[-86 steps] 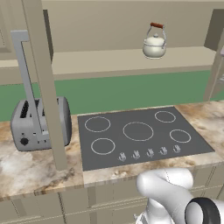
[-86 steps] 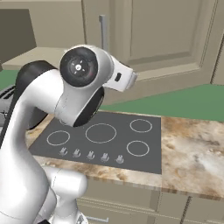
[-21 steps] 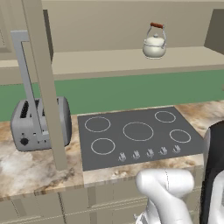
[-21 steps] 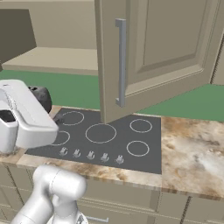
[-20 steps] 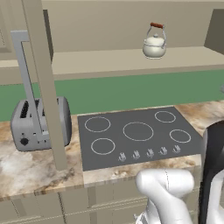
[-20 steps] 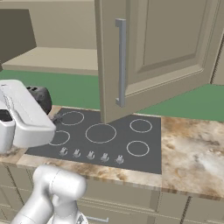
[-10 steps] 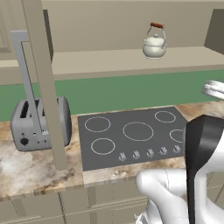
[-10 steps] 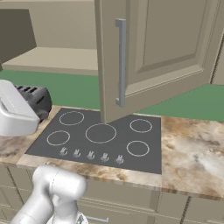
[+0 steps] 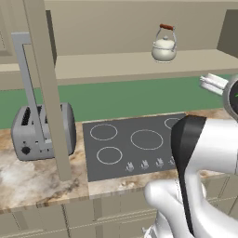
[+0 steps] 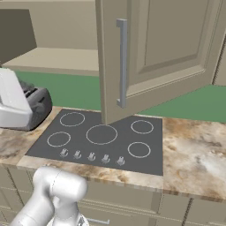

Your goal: Open the cabinet, pick the kettle from the cabinet, and place it in the sink.

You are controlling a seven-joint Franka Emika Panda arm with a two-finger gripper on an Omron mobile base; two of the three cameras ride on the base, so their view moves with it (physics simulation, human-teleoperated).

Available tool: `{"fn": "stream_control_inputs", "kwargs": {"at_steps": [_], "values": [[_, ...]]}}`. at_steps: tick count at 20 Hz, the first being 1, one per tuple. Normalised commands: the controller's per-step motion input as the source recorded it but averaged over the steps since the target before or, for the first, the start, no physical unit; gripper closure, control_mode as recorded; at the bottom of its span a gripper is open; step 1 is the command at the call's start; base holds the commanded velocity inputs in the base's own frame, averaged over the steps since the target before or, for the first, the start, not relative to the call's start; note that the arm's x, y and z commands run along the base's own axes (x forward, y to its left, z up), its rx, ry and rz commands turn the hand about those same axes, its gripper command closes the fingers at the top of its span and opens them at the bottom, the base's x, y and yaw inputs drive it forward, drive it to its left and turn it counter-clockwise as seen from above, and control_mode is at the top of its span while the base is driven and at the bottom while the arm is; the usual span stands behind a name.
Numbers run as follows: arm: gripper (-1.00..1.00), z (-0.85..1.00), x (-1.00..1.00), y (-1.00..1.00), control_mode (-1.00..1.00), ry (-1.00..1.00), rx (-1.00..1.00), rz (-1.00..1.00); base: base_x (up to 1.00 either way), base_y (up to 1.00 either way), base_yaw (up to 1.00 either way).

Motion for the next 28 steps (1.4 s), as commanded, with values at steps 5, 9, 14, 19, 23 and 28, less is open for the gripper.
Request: {"fn": "stream_control_inputs", "kwargs": {"at_steps": [5, 9, 14, 19, 23, 28], "values": [[-1.00, -0.01, 0.41, 0.01, -1.00, -0.19, 0.06, -0.17, 0.00, 0.00, 0.00], [-1.00, -0.01, 0.36, -0.03, -1.00, -0.25, 0.12, -0.14, 0.00, 0.00, 0.00], [-1.00, -0.02, 0.19, -0.15, -1.00, -0.49, 0.11, -0.07, 0.00, 0.00, 0.00], [-1.00, 0.00, 0.10, -0.16, -1.00, -0.60, 0.01, -0.17, 0.00, 0.00, 0.00], [-1.00, 0.00, 0.11, -0.18, -1.00, -0.41, 0.01, -0.34, 0.00, 0.00, 0.00], [-1.00, 0.00, 0.19, -0.20, -1.00, -0.20, 0.08, -0.41, 0.00, 0.00, 0.00]]}}
